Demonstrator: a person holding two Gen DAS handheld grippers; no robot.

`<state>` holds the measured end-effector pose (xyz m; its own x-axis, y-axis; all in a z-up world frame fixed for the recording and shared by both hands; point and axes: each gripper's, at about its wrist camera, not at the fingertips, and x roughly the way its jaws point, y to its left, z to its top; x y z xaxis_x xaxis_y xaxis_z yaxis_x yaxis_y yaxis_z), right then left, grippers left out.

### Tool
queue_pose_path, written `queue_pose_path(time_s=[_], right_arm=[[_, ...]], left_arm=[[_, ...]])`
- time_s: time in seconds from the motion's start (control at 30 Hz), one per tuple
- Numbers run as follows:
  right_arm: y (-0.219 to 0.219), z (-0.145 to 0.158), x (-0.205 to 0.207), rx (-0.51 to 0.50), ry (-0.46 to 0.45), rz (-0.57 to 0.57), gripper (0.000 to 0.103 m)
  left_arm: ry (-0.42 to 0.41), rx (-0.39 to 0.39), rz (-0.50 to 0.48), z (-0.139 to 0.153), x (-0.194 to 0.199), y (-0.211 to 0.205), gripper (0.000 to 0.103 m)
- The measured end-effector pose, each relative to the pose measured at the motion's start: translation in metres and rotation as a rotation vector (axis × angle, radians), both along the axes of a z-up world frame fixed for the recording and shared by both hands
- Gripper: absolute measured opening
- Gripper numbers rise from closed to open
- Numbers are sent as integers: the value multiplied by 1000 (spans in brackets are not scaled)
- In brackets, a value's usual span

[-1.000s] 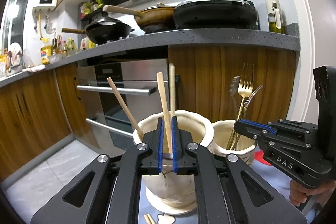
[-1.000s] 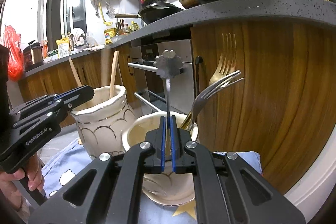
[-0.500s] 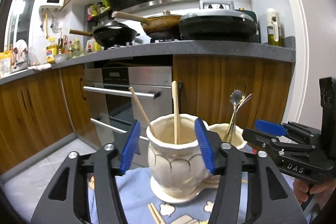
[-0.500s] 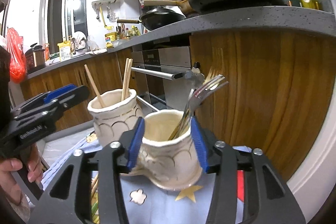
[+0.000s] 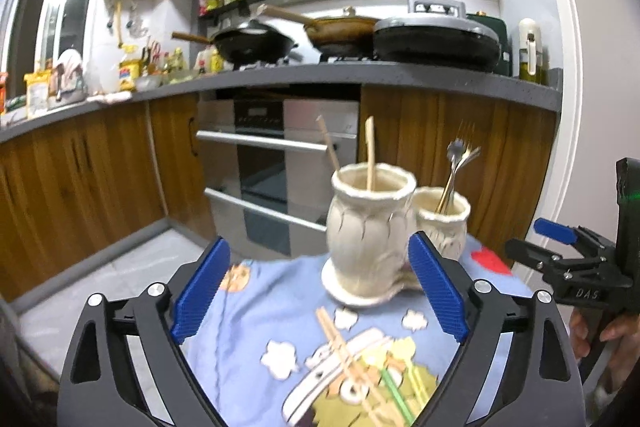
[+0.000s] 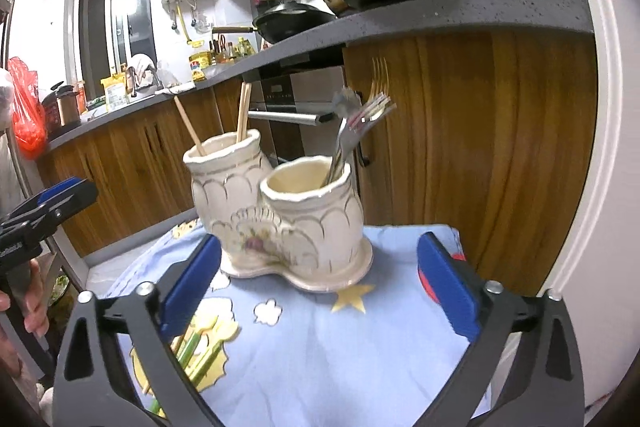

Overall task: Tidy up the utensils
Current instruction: 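Move both open tools back toward the remaining utensils on the cloth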

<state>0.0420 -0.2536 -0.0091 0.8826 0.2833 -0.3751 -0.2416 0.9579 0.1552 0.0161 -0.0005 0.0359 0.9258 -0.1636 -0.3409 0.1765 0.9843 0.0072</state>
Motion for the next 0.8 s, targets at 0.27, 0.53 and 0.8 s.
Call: queue_pose_path(time_s=[0.27,0.53,0.8], right_arm=[[5,-22,-6,-5,113,5,98],[18,-45,-5,-37,196,32,97],[28,-54,-3,-73,237,74,89]], left_arm=[[121,26,43,-36,-10,18,91],[301,53,52,-77,5,15,91],[471,91,13,-101,26,-9,62]])
